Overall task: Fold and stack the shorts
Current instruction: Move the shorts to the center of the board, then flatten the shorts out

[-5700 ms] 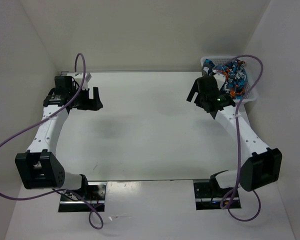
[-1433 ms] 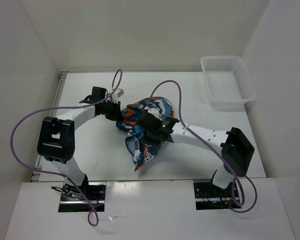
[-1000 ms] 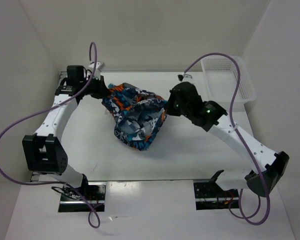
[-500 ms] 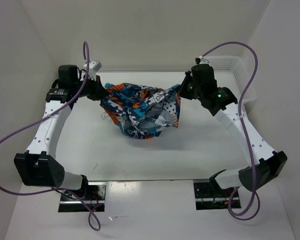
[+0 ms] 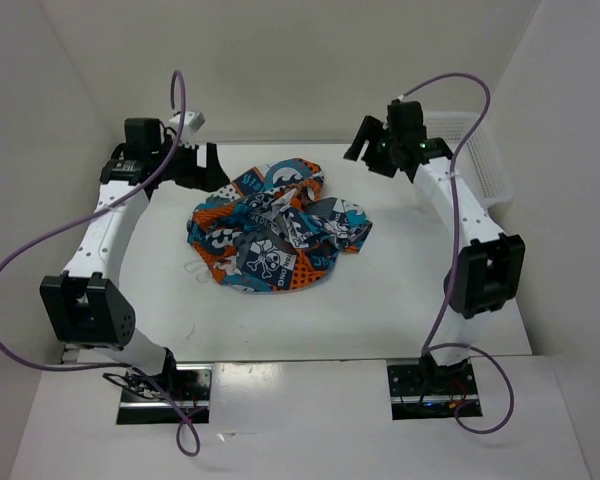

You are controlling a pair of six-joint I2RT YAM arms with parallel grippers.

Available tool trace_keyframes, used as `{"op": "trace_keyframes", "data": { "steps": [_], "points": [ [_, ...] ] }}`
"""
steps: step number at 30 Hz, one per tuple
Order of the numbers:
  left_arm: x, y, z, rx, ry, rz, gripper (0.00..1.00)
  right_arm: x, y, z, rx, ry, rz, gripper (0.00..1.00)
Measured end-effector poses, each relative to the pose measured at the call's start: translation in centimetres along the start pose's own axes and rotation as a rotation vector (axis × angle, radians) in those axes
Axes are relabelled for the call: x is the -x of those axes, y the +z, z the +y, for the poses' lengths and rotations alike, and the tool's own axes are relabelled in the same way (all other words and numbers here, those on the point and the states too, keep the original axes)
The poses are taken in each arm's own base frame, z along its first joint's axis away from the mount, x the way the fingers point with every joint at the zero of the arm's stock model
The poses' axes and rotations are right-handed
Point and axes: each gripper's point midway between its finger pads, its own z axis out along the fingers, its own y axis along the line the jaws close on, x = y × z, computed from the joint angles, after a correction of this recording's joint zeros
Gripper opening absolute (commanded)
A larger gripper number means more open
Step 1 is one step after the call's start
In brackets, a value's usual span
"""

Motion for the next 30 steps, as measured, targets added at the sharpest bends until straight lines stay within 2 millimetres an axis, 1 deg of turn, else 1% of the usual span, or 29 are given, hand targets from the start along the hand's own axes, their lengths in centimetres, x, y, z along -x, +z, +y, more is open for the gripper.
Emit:
{"op": "trace_keyframes", "data": {
  "steps": [1, 3, 4, 6, 7, 8, 9, 10, 11, 12, 14, 16, 18, 20, 22, 23, 25, 26, 27, 28, 29, 30],
  "points": [
    [-0.5, -0.5, 0.0, 0.011, -0.002, 0.002, 1.00, -1.4, -0.4, -0.4, 0.000, -0.002, 0.019, 0.67],
    [-2.1, -1.4, -0.2, 0.026, -0.011, 0.010, 0.98, -4.4, -1.7, -1.4, -0.010, -0.010, 0.065, 0.59],
    [-3.3, -1.9, -0.4, 0.029, -0.022, 0.024, 0.93, -5.9, -2.4, -1.7, -0.013, -0.017, 0.084, 0.49],
    [-5.9, -2.6, -1.0, 0.022, -0.039, 0.047, 0.84, -9.3, -3.7, -2.1, -0.015, -0.040, 0.128, 0.35],
    [-7.7, -2.8, -1.3, 0.014, -0.051, 0.066, 0.79, -11.2, -4.4, -2.2, -0.015, -0.055, 0.158, 0.29],
    [-9.5, -3.0, -1.7, 0.005, -0.069, 0.091, 0.73, -12.6, -4.8, -2.3, -0.016, -0.065, 0.180, 0.29],
    [-11.1, -3.1, -2.0, -0.002, -0.086, 0.118, 0.73, -14.0, -5.2, -2.3, -0.012, -0.073, 0.200, 0.31],
    [-12.9, -3.0, -2.4, -0.013, -0.100, 0.147, 0.79, -15.6, -5.6, -2.5, -0.013, -0.082, 0.230, 0.39],
    [-14.5, -2.8, -2.7, -0.024, -0.115, 0.178, 0.89, -17.1, -5.8, -2.8, -0.014, -0.087, 0.258, 0.63],
    [-16.0, -2.6, -3.1, -0.038, -0.126, 0.212, 0.96, -18.3, -6.0, -2.9, -0.015, -0.082, 0.287, 0.69],
    [-18.5, -2.1, -4.0, -0.066, -0.147, 0.275, 1.00, -20.5, -6.0, -3.3, -0.022, -0.097, 0.337, 0.81],
    [-20.3, -1.7, -4.6, -0.088, -0.155, 0.320, 1.00, -22.4, -5.8, -3.2, -0.025, -0.113, 0.385, 0.82],
    [-21.7, -1.2, -5.4, -0.117, -0.156, 0.357, 1.00, -23.5, -5.3, -3.0, -0.027, -0.125, 0.414, 0.78],
    [-22.6, -0.5, -5.9, -0.137, -0.147, 0.387, 1.00, -24.4, -4.3, -3.2, -0.051, -0.132, 0.438, 0.74],
    [-23.3, 0.1, -6.5, -0.151, -0.128, 0.412, 0.98, -24.7, -2.9, -4.0, -0.106, -0.138, 0.446, 0.73],
    [-23.5, 0.4, -6.8, -0.157, -0.120, 0.423, 0.96, -24.7, -2.0, -4.4, -0.133, -0.144, 0.445, 0.70],
    [-23.8, 0.9, -7.3, -0.166, -0.099, 0.432, 0.93, -24.6, -0.5, -5.2, -0.189, -0.159, 0.437, 0.67],
    [-23.9, 1.2, -7.5, -0.171, -0.086, 0.435, 0.90, -24.5, 0.4, -5.6, -0.219, -0.168, 0.430, 0.62],
    [-24.1, 1.6, -7.5, -0.170, -0.078, 0.438, 0.86, -24.2, 1.1, -5.8, -0.238, -0.177, 0.419, 0.61],
    [-24.2, 1.9, -7.5, -0.168, -0.070, 0.442, 0.73, -24.0, 1.8, -6.2, -0.268, -0.189, 0.408, 0.58],
    [-24.5, 2.2, -7.4, -0.163, -0.069, 0.450, 0.64, -23.7, 2.6, -6.5, -0.290, -0.199, 0.394, 0.55],
    [-24.7, 2.5, -7.3, -0.155, -0.067, 0.458, 0.55, -23.4, 3.2, -6.7, -0.309, -0.209, 0.380, 0.49]
  ]
}}
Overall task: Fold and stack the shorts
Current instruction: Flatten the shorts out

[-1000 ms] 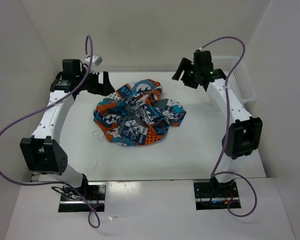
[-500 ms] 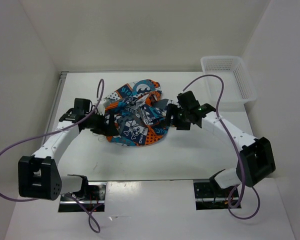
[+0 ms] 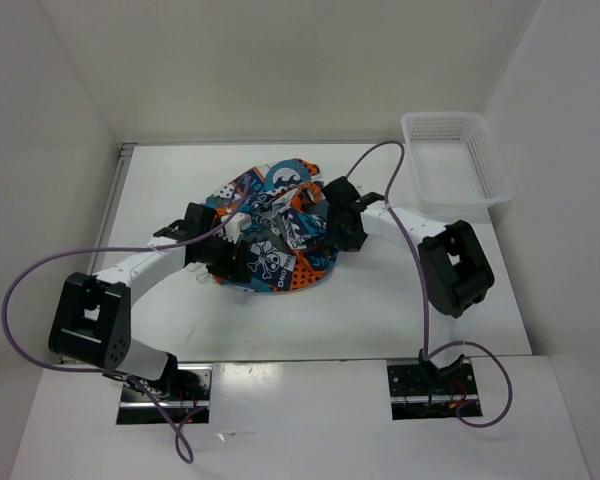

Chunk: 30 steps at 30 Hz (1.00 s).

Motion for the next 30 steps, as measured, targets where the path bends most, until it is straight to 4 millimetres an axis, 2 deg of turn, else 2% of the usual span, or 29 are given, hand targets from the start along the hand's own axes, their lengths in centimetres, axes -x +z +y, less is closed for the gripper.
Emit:
{"op": "trace_keyframes", "data": {
  "steps": [1, 2, 6, 7, 9, 13, 16, 17, 19, 22, 23, 25, 26, 28, 30],
  "points": [
    [-0.1, 0.3, 0.2, 0.006, 0.000, 0.006, 0.37, 0.5, 0.5, -0.1, -0.019, -0.002, -0.011, 0.47],
    [-0.1, 0.5, 0.4, 0.013, -0.005, 0.010, 0.27, 0.9, 0.9, -0.1, -0.033, -0.006, -0.022, 0.43],
    [-0.1, 0.8, 1.2, 0.048, 0.000, 0.013, 0.00, 2.0, 2.0, -0.2, -0.069, -0.008, -0.053, 0.23],
    [0.0, 0.7, 1.3, 0.055, 0.000, 0.012, 0.00, 2.2, 2.3, -0.2, -0.075, -0.009, -0.058, 0.12],
    [0.6, 0.5, 1.5, 0.067, 0.007, 0.004, 0.00, 2.4, 2.9, -0.3, -0.089, -0.018, -0.065, 0.02],
    [2.7, -0.7, 1.6, 0.087, 0.011, -0.019, 0.00, 2.9, 2.7, -0.7, -0.106, -0.026, -0.076, 0.00],
    [6.1, -3.1, 2.2, 0.123, -0.002, -0.068, 0.00, 5.1, 1.3, -0.6, -0.095, -0.028, -0.117, 0.00],
    [8.1, -4.3, 2.6, 0.141, 0.000, -0.107, 0.00, 6.5, 0.5, -0.5, -0.088, -0.021, -0.140, 0.00],
    [12.6, -7.2, 3.6, 0.180, 0.005, -0.201, 0.00, 10.5, -1.7, -0.2, -0.061, 0.006, -0.216, 0.00],
    [19.4, -12.2, 4.8, 0.237, 0.036, -0.361, 0.00, 17.3, -6.8, 0.4, -0.009, 0.046, -0.375, 0.00],
    [20.9, -13.9, 5.1, 0.256, 0.043, -0.406, 0.00, 19.4, -9.0, 0.5, 0.012, 0.058, -0.435, 0.00],
    [22.8, -16.9, 5.3, 0.287, 0.053, -0.474, 0.00, 22.1, -13.6, 0.5, 0.046, 0.075, -0.540, 0.00],
    [23.2, -18.0, 5.4, 0.299, 0.056, -0.500, 0.00, 22.6, -15.6, 0.4, 0.058, 0.079, -0.579, 0.00],
    [22.7, -19.4, 5.5, 0.310, 0.047, -0.517, 0.00, 22.4, -19.4, 0.1, 0.094, 0.083, -0.640, 0.00],
    [21.0, -19.8, 5.4, 0.306, 0.024, -0.504, 0.00, 20.0, -21.5, -0.8, 0.122, 0.083, -0.647, 0.00]
  ]
}}
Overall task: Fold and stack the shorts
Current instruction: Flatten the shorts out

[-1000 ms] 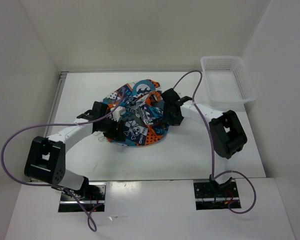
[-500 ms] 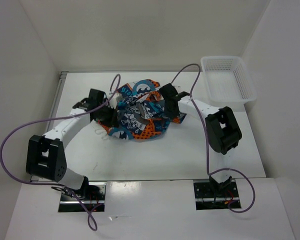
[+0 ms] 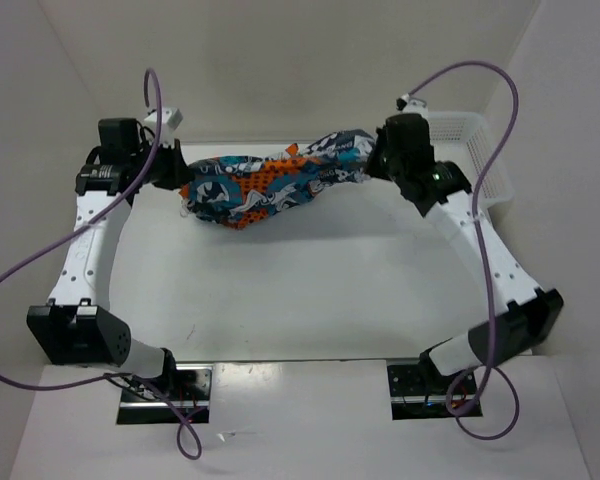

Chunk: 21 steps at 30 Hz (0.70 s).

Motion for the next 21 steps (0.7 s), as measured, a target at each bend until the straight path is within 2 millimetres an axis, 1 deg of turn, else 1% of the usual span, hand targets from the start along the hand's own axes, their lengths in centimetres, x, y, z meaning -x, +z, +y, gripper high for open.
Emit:
{"op": "trace_keyframes", "data": {
  "steps": [1, 2, 3, 4, 5, 6, 7, 8, 9, 10, 12, 13, 14, 15, 16, 17, 18, 19, 20, 21],
  "points": [
    [-1.0, -0.5, -0.2, -0.005, -0.010, 0.012, 0.00, -1.1, -1.3, -0.5, 0.011, 0.003, 0.009, 0.00],
    [-2.6, -0.8, -0.5, -0.012, -0.023, 0.036, 0.00, -2.6, -2.6, -1.1, 0.023, 0.015, 0.028, 0.00],
    [-4.4, -1.2, -0.9, -0.024, -0.040, 0.069, 0.08, -4.8, -3.6, -1.9, 0.025, 0.024, 0.066, 0.01],
    [-6.2, -1.4, -1.4, -0.040, -0.056, 0.101, 0.23, -7.1, -4.2, -2.8, 0.021, 0.034, 0.106, 0.05],
    [-8.0, -1.4, -1.6, -0.050, -0.068, 0.131, 0.36, -9.4, -4.6, -3.8, 0.012, 0.047, 0.149, 0.11],
    [-9.6, -1.4, -1.9, -0.064, -0.084, 0.163, 0.47, -12.0, -4.9, -4.9, -0.009, 0.056, 0.204, 0.21],
    [-11.0, -1.1, -2.0, -0.080, -0.105, 0.195, 0.76, -14.2, -4.9, -5.7, -0.027, 0.063, 0.258, 0.49],
    [-11.9, -0.6, -2.1, -0.096, -0.114, 0.218, 0.83, -16.0, -4.6, -6.3, -0.044, 0.073, 0.305, 0.59],
    [-12.5, 0.1, -2.1, -0.109, -0.129, 0.238, 0.86, -17.3, -4.0, -6.8, -0.067, 0.074, 0.348, 0.59],
    [-13.0, 1.2, -2.0, -0.123, -0.144, 0.263, 0.86, -18.5, -3.1, -7.1, -0.085, 0.076, 0.396, 0.57],
    [-13.1, 3.7, -1.5, -0.145, -0.159, 0.304, 0.86, -19.8, -0.9, -7.2, -0.119, 0.078, 0.463, 0.51],
    [-13.0, 4.7, -1.2, -0.147, -0.165, 0.318, 0.86, -20.0, 0.2, -7.1, -0.132, 0.079, 0.481, 0.48],
    [-12.8, 5.7, -0.9, -0.148, -0.165, 0.328, 0.83, -20.1, 1.2, -6.9, -0.140, 0.078, 0.491, 0.46],
    [-12.6, 6.3, -0.6, -0.141, -0.161, 0.327, 0.74, -20.1, 1.7, -6.7, -0.140, 0.081, 0.490, 0.43],
    [-12.6, 6.4, -0.4, -0.134, -0.161, 0.327, 0.64, -20.2, 1.8, -6.8, -0.143, 0.083, 0.492, 0.36],
    [-12.4, 6.0, -0.4, -0.125, -0.157, 0.319, 0.52, -20.0, 1.4, -6.8, -0.138, 0.089, 0.481, 0.32],
    [-12.2, 5.4, -0.5, -0.115, -0.151, 0.304, 0.40, -19.6, 0.9, -6.9, -0.132, 0.104, 0.464, 0.29],
    [-12.1, 4.4, -0.8, -0.108, -0.137, 0.284, 0.30, -19.3, 0.1, -7.0, -0.118, 0.120, 0.441, 0.29],
    [-12.1, 3.2, -1.3, -0.106, -0.122, 0.263, 0.12, -19.3, -1.0, -7.4, -0.114, 0.139, 0.428, 0.27],
    [-12.3, 2.0, -1.8, -0.107, -0.112, 0.240, 0.10, -19.3, -1.9, -7.9, -0.112, 0.158, 0.414, 0.27]
  ]
}}
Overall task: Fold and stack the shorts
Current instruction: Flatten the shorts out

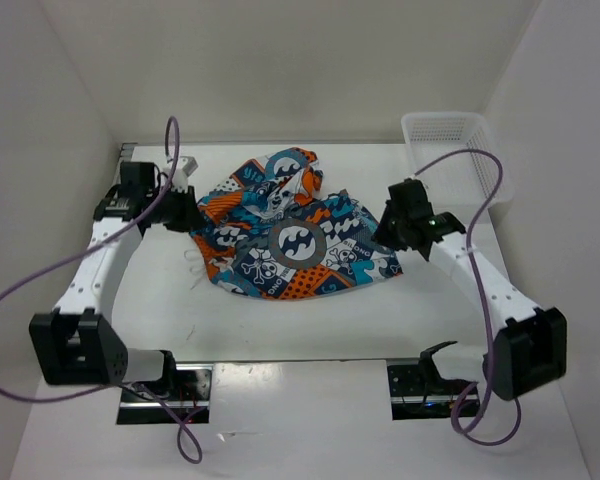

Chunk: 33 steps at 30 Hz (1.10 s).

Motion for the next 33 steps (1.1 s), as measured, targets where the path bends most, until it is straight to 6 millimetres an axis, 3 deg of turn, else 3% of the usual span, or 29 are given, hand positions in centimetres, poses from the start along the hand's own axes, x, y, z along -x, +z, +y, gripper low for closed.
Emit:
{"op": "trace_keyframes", "data": {
  "steps": [2, 3, 5, 6, 8, 11, 17, 20, 21, 25, 33],
  "points": [
    [-2.1, -1.4, -1.0, -0.008, 0.006, -0.020, 0.10, -1.0, -1.3, -1.1, 0.016, 0.046, -0.009, 0.30],
    [-3.6, -1.7, -1.5, -0.016, 0.001, -0.010, 0.30, -1.7, -1.5, -1.7, 0.017, 0.070, -0.003, 0.41],
    [-6.4, -1.2, -1.6, -0.028, -0.016, 0.028, 0.48, -3.4, -1.4, -2.4, 0.016, 0.113, 0.036, 0.59],
    [-8.7, -0.5, -1.5, -0.034, -0.053, 0.077, 0.71, -4.5, -1.0, -2.7, 0.017, 0.131, 0.071, 0.59],
    [-11.9, 0.5, -1.0, -0.036, -0.089, 0.151, 0.81, -6.0, -0.3, -3.1, 0.012, 0.178, 0.132, 0.62],
    [-14.7, 1.5, -0.7, -0.039, -0.120, 0.205, 0.81, -7.1, 0.9, -4.1, -0.005, 0.256, 0.191, 0.62],
    [-16.4, 4.6, 0.8, -0.049, -0.151, 0.253, 0.76, -7.1, 2.2, -6.9, -0.030, 0.411, 0.218, 0.62],
    [-16.5, 5.7, 1.3, -0.051, -0.152, 0.253, 0.65, -6.9, 2.5, -7.5, -0.018, 0.455, 0.213, 0.62],
    [-16.5, 6.0, 1.4, -0.054, -0.152, 0.250, 0.49, -7.0, 2.6, -7.6, -0.015, 0.465, 0.216, 0.62],
    [-16.0, 6.8, 1.6, -0.068, -0.152, 0.248, 0.03, -7.4, 3.5, -7.5, 0.003, 0.483, 0.233, 0.57],
    [-10.2, 5.7, 1.2, -0.073, -0.094, 0.153, 0.00, -7.9, 6.3, -8.1, -0.029, 0.519, 0.261, 0.44]
  ]
}}
